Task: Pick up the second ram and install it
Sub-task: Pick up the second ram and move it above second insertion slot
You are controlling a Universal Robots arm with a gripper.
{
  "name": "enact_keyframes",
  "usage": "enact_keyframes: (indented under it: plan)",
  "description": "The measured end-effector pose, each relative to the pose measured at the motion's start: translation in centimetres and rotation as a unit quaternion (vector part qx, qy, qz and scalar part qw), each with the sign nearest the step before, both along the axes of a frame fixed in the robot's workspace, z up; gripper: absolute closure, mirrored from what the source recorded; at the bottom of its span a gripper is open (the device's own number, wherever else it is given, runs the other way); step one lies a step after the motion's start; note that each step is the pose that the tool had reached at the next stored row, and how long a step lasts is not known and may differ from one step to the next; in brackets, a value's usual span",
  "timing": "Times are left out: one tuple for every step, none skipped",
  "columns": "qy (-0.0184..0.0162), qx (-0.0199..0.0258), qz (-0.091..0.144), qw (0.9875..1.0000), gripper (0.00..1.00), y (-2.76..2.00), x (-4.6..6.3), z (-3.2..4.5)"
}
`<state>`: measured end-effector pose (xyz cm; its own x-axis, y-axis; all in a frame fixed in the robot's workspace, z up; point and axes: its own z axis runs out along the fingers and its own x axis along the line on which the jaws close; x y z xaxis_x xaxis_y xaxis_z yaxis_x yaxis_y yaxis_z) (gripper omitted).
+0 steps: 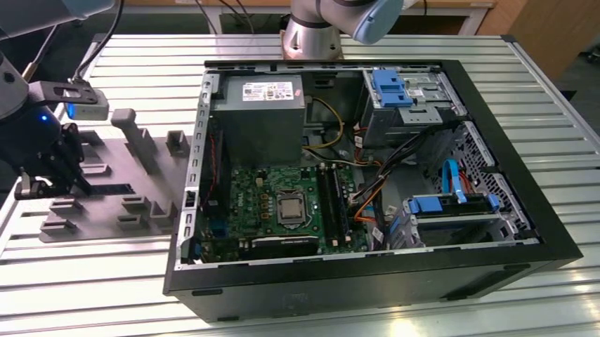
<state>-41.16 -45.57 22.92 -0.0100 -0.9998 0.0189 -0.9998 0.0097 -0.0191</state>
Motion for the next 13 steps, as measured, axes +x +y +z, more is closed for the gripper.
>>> enact_keyframes:
  plan:
    - [0.0000, 0.0000, 0.000, 1.0000, 0.86, 0.00, 0.00, 0.06]
    - [0.0000, 0.0000, 0.000, 1.0000, 0.86, 0.00, 0.00, 0.11]
    - [0.0000, 0.0000, 0.000, 1.0000, 0.86, 0.00, 0.00, 0.16]
    - [0.0000, 0.0000, 0.000, 1.0000, 0.86, 0.00, 0.00, 0.22]
    - [0.0001, -0.0001, 0.000, 1.0000, 0.86, 0.00, 0.00, 0.29]
    - [0.0000, 0.0000, 0.000, 1.0000, 0.86, 0.00, 0.00, 0.34]
    - [0.0000, 0.0000, 0.000, 1.0000, 0.86, 0.00, 0.00, 0.41]
    - [0.0000, 0.0000, 0.000, 1.0000, 0.86, 0.00, 0.00, 0.49]
    - [0.0000, 0.0000, 0.000, 1.0000, 0.86, 0.00, 0.00, 0.56]
    - [0.0000, 0.0000, 0.000, 1.0000, 0.86, 0.00, 0.00, 0.64]
    - [0.0000, 0.0000, 0.000, 1.0000, 0.86, 0.00, 0.00, 0.72]
    - [0.0001, 0.0000, 0.000, 1.0000, 0.86, 0.00, 0.00, 0.80]
    - [0.0000, 0.0000, 0.000, 1.0000, 0.86, 0.00, 0.00, 0.86]
